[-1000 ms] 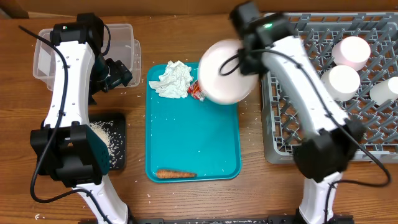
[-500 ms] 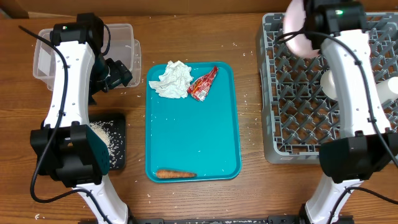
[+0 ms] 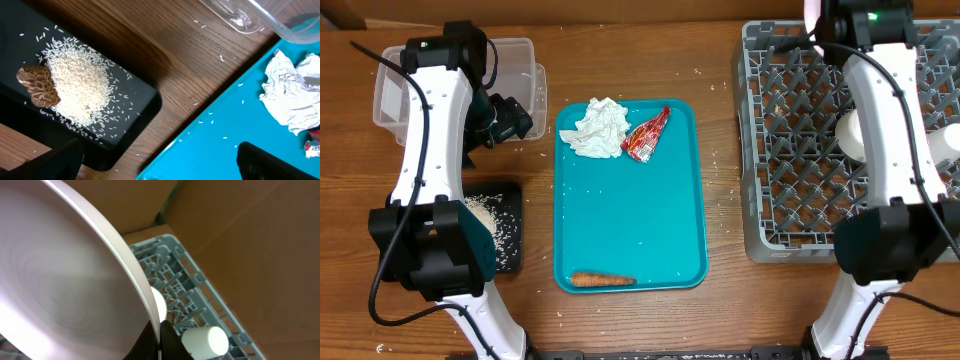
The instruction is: Sort waste into correct bins and load items into the dishwasher
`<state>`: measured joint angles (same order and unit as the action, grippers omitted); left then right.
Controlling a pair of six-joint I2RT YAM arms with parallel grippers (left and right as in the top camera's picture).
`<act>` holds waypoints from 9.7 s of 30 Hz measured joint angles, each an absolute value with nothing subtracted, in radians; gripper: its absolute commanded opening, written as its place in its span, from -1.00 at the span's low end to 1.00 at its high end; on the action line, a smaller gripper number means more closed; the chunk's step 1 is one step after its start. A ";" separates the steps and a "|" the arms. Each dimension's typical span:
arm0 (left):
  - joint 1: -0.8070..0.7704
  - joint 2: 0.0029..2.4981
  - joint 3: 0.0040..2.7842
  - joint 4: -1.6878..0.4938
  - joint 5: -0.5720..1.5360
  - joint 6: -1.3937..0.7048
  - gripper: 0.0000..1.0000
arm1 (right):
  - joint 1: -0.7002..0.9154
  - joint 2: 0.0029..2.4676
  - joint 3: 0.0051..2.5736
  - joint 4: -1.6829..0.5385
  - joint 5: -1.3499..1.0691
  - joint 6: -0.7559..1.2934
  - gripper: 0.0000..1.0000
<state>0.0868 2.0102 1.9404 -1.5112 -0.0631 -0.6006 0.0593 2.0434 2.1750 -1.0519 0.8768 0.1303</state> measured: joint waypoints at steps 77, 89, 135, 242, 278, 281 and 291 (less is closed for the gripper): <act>0.087 2.010 1.940 -1.511 -0.064 -0.601 0.99 | 0.153 2.225 2.169 -1.283 0.958 0.283 1.00; 0.087 2.010 1.940 -1.511 -0.063 -0.601 0.99 | 0.151 1.922 2.230 -1.398 0.072 0.344 1.00; 0.087 2.010 1.940 -1.440 -0.064 -0.601 0.99 | 0.482 2.057 1.987 -1.381 -0.293 0.457 0.85; -0.262 1.546 0.746 -0.827 0.295 -0.500 -0.86 | -0.223 1.521 1.993 -1.608 0.132 0.520 1.00; -0.262 1.619 0.852 -0.840 0.334 -0.403 -0.54 | -0.223 1.521 1.993 -1.608 0.132 0.521 1.00; -0.262 1.624 0.852 -0.813 0.338 -0.403 -0.55 | -0.223 1.521 1.993 -1.609 0.132 0.520 1.00; -0.262 1.654 0.853 -0.670 0.331 -0.389 -0.46 | -0.223 1.521 1.993 -1.609 0.132 0.521 1.00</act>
<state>-0.2623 1.6539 0.8528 -0.6704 0.3309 -0.3885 -0.2226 1.5211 1.9926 -1.6089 0.1318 0.5205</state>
